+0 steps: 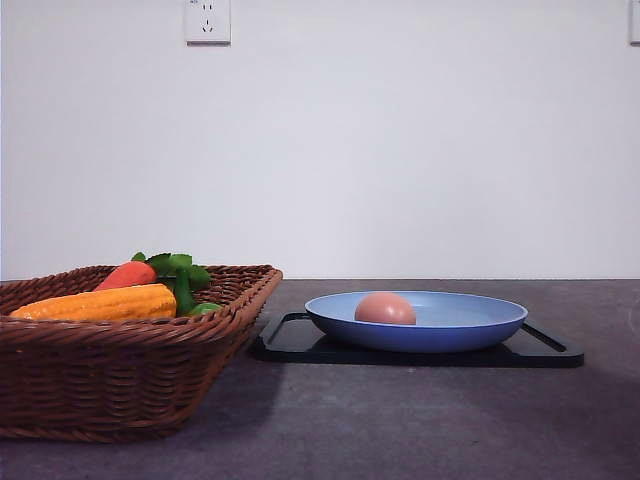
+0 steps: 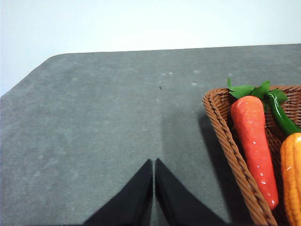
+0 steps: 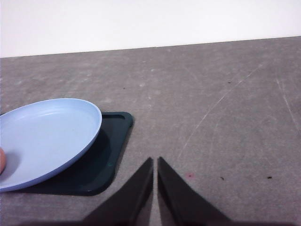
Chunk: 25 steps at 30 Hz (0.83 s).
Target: Transfer egg from basket to plate and serve
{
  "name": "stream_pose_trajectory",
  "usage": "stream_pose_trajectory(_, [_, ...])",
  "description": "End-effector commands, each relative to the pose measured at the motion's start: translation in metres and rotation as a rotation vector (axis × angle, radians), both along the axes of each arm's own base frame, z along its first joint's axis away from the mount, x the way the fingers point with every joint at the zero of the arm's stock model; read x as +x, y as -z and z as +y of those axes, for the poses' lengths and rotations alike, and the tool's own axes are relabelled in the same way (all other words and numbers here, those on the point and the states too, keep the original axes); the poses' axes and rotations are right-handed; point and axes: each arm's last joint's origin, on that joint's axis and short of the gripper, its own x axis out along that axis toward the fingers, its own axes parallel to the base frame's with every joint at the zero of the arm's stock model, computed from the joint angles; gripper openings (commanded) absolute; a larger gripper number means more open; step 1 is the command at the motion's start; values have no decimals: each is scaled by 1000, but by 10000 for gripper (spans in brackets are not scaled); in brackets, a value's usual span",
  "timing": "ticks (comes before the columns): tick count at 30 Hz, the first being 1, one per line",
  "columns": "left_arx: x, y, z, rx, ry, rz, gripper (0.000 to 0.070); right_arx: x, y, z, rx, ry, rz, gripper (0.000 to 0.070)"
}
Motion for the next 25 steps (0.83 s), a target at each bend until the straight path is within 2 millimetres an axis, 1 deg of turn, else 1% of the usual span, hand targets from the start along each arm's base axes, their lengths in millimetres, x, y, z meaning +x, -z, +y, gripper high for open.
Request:
stream_pose_trajectory(1, [1,8,0,13,1,14,0,0,1,0,12,4,-5,0])
stream_pose_trajectory(25, [1,8,0,13,1,14,0,0,1,0,12,4,-5,0])
